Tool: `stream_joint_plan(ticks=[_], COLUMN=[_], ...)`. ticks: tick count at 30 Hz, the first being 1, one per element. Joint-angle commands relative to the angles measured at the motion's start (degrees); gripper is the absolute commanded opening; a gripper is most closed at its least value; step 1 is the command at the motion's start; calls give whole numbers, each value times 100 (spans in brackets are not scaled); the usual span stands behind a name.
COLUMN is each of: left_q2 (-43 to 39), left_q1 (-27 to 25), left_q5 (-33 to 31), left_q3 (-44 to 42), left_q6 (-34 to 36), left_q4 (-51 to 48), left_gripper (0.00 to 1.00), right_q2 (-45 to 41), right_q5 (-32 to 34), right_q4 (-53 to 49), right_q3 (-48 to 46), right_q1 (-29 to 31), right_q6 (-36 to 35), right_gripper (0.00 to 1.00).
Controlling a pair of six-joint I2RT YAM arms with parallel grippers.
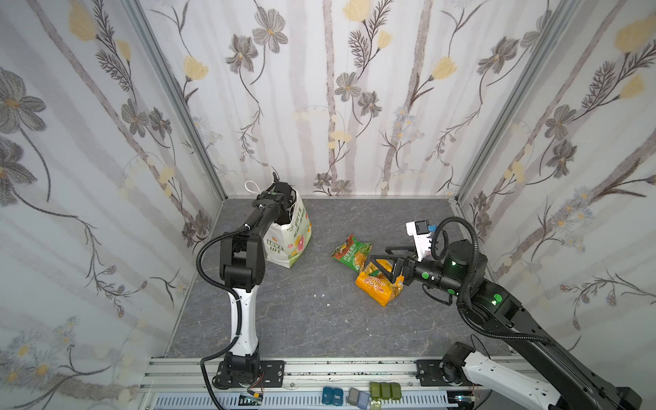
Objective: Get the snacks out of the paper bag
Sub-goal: 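Close the left gripper on the orange rainbow packet inside the bag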
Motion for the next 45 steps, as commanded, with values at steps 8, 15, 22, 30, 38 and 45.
stream_joint_plan(ticks=[8,15,22,30,38,45], left_q2=[256,148,-80,-327,-633,-872], left_q1=[11,12,11,9,11,3], left_q5=[141,132,143,88,-62,-60], left_q3=[-454,-435,-403,-308,-168,-20], left_q6=[-249,-271,-299,-312,-330,-354], left_q4=[131,88,39,-94,-210,-296], left_gripper=[66,29,0,0,0,0], right_q2=[-24,-40,-42,-42,-60,-85], right_q5=[-62,-26,18,50,71,66], right_q4=[-25,-61,-77,-78,-92,-89], right_q3=[109,118,118,109,102,91], right_q1=[15,13,12,13,13,13], right_q6=[3,16,17,29,42,37], right_gripper=[99,99,99,99,99,99])
